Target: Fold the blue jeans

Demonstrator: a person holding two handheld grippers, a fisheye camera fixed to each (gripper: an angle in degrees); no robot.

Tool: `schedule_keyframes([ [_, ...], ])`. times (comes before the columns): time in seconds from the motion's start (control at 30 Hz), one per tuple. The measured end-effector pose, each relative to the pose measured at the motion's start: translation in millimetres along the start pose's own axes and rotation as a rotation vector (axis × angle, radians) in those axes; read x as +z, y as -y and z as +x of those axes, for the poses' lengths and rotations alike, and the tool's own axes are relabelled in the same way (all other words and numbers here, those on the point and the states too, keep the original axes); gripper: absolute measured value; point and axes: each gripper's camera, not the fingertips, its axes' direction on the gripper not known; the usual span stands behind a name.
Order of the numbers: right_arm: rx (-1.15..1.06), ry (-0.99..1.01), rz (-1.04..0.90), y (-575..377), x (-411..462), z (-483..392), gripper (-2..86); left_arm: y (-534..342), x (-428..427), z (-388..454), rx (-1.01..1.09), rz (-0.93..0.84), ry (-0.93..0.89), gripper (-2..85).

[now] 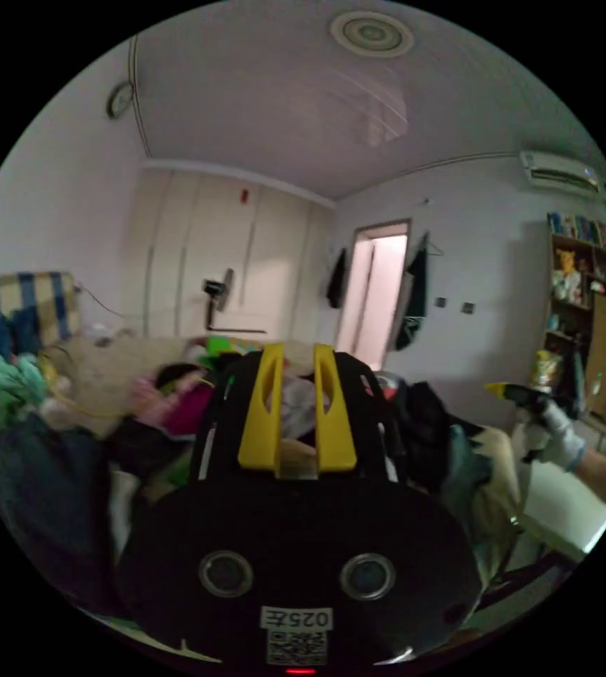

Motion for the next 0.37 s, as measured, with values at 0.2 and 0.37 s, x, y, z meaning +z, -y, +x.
schedule_keyframes([
  [0.2, 0.171, 0.035, -0.015, 4, 32, 91, 13.8, -17, 127, 117, 0.079, -0.143, -0.164, 7.5],
  [0.37, 0.153, -0.02, -0.08, 27, 26, 106, 15.0, 41, 222, 148, -0.134, -0.428, -0.307, 8.4],
])
